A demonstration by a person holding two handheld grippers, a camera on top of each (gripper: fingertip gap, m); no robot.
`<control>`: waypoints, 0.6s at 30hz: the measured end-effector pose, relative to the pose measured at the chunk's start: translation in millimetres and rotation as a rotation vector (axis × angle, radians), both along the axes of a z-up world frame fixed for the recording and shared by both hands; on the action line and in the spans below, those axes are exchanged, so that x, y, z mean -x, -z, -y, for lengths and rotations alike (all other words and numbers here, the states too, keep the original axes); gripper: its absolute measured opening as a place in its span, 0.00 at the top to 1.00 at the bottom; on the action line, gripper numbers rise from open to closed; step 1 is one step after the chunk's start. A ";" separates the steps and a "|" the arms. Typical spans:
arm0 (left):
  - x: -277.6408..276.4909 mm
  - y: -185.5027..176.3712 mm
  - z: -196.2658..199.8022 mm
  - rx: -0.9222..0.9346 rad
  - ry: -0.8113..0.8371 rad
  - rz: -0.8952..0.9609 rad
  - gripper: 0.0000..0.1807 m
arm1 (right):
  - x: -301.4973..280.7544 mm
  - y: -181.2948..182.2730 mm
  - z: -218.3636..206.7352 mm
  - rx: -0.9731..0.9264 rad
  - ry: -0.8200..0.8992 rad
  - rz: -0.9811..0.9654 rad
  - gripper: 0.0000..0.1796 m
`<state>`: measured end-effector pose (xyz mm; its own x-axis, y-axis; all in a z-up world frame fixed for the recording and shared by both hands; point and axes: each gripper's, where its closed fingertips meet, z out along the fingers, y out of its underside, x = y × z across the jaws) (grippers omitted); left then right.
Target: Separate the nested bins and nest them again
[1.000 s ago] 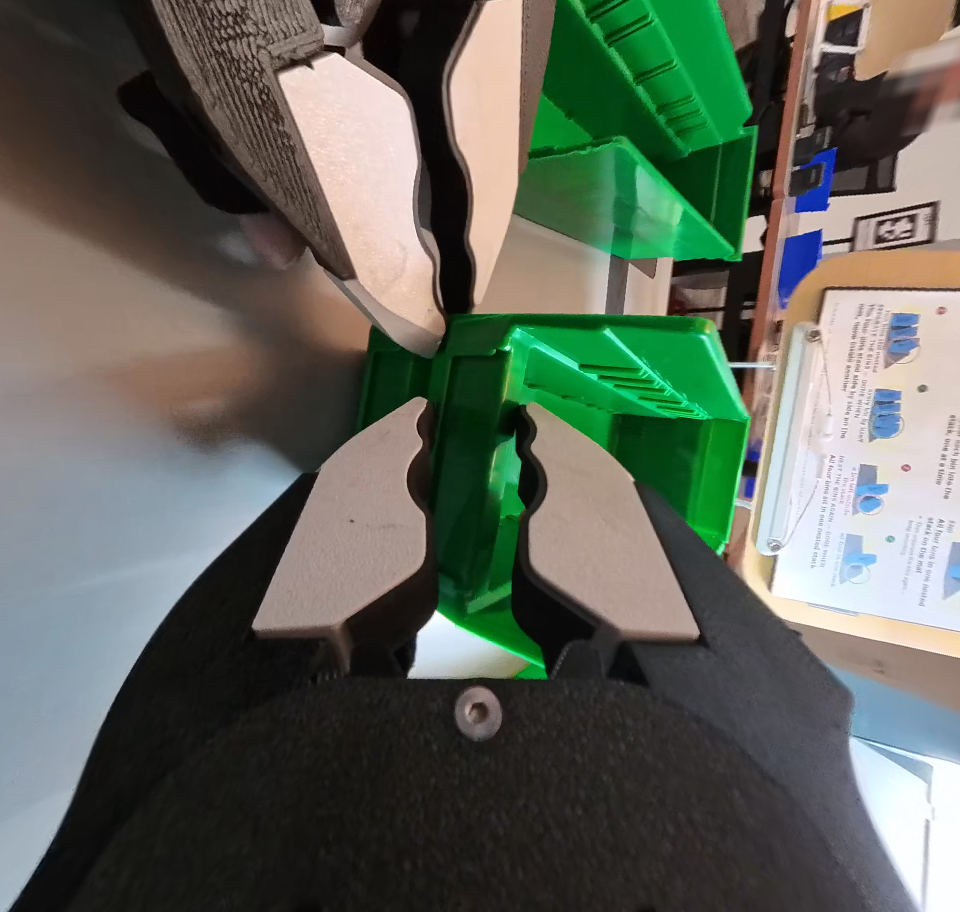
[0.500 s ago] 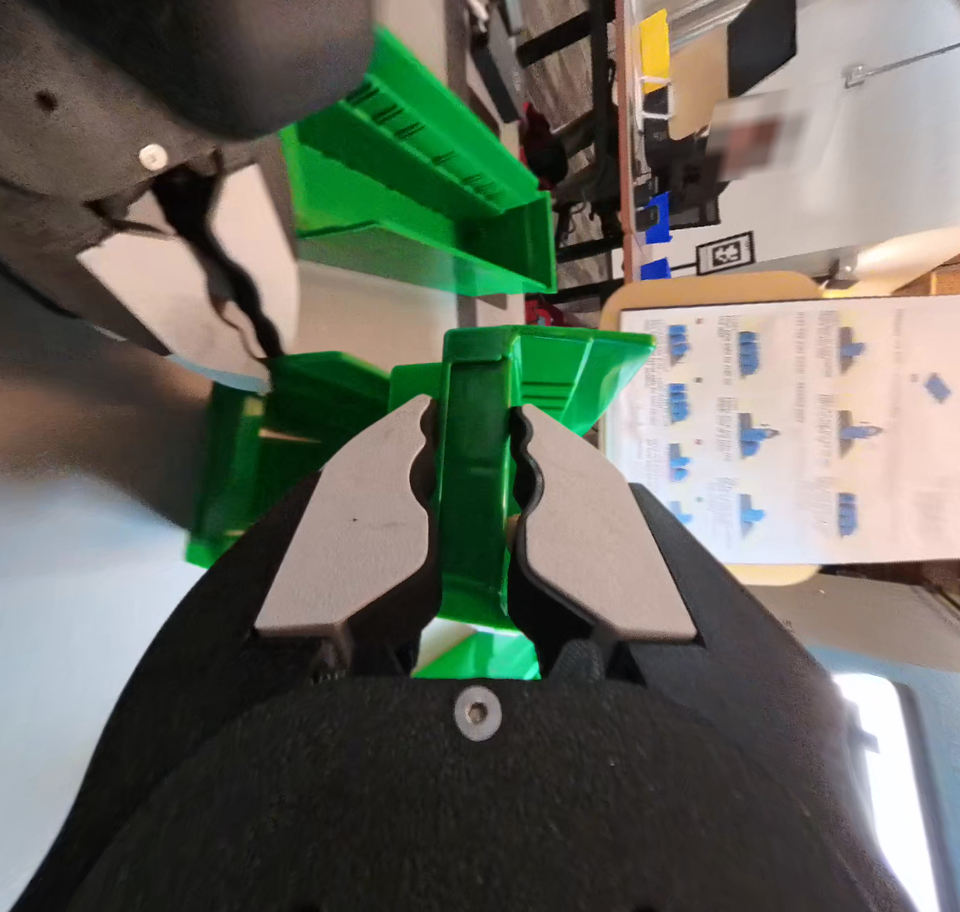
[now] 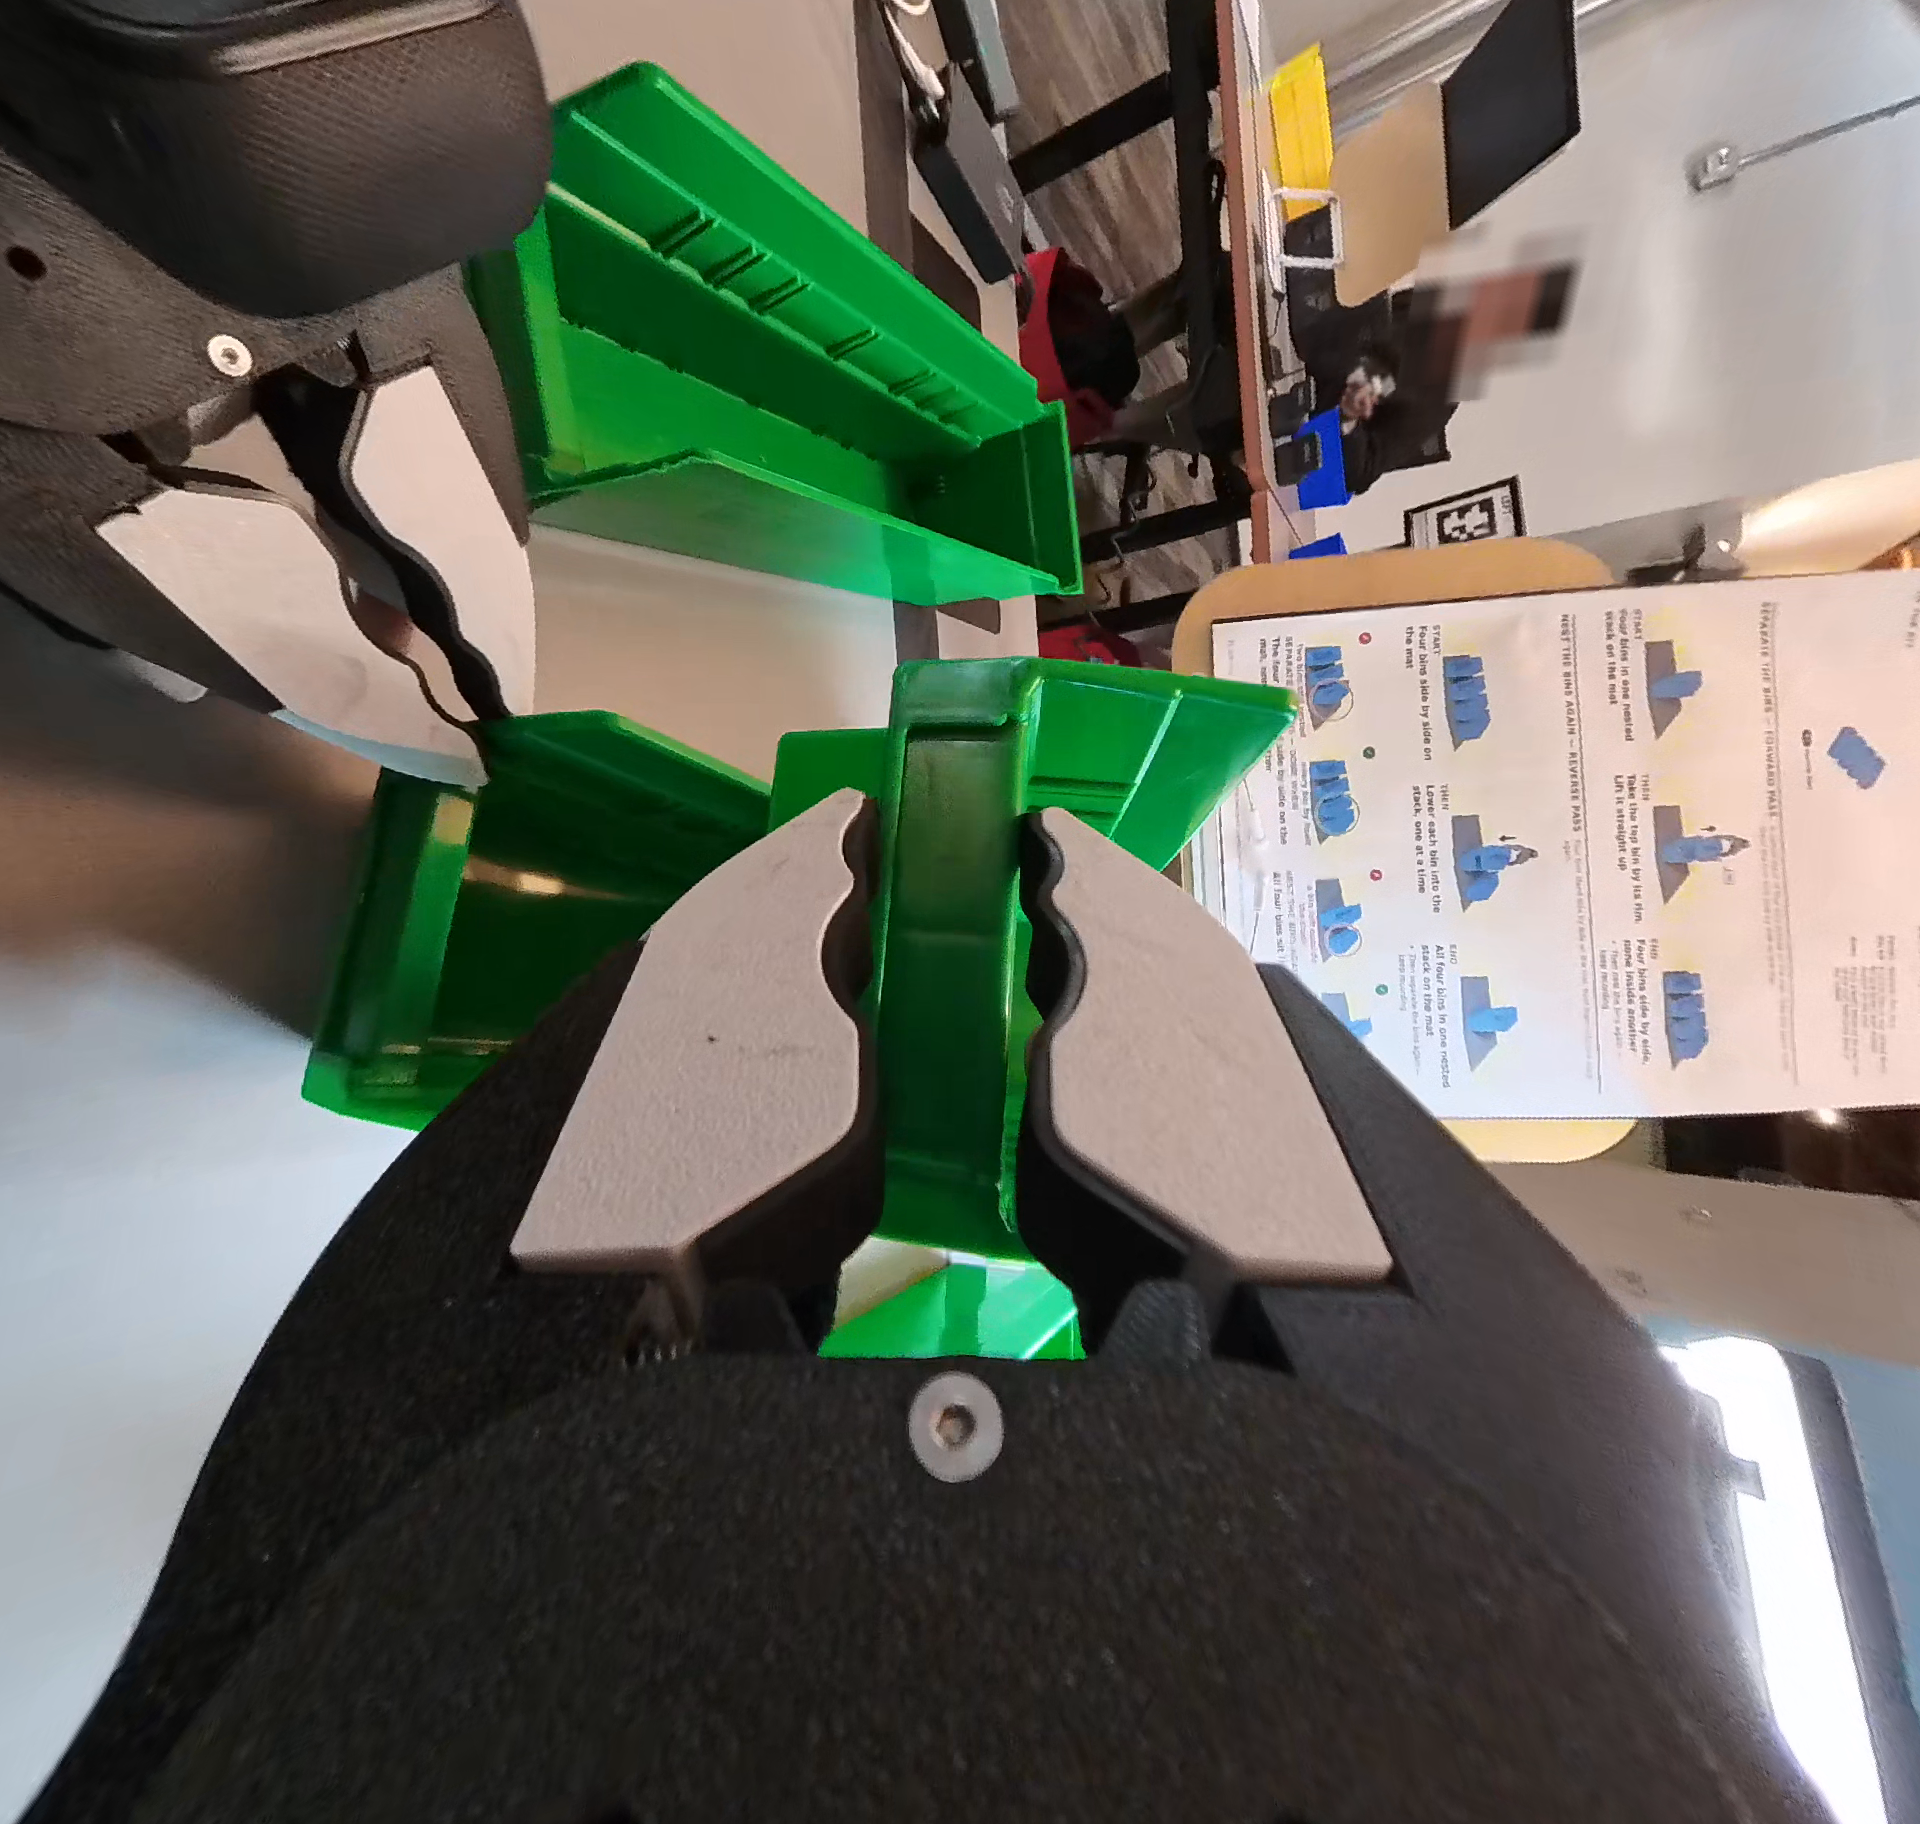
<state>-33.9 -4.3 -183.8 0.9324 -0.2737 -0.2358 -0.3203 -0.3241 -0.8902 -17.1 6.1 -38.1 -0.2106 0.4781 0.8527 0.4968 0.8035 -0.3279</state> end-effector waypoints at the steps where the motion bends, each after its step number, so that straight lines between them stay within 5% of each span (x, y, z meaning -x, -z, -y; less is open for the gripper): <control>1: -0.5 -0.1 0.3 -0.002 -0.004 -0.002 0.95 | 0.2 0.3 0.6 0.000 -0.012 0.002 0.86; 12: -5.9 -1.6 6.9 -0.024 -0.009 -0.020 0.95 | -2.2 22.1 10.7 -0.007 -0.102 0.021 0.85; 18: -17.4 -1.8 16.8 -0.047 0.049 -0.072 0.96 | -22.5 72.9 12.8 -0.015 -0.157 0.109 0.84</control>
<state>-16.5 -21.0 -182.0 0.8986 -0.3054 -0.3151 -0.3982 -0.2654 -0.8781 5.5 -6.7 -111.0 -0.3735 0.4193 0.8275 0.3968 0.8785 -0.2661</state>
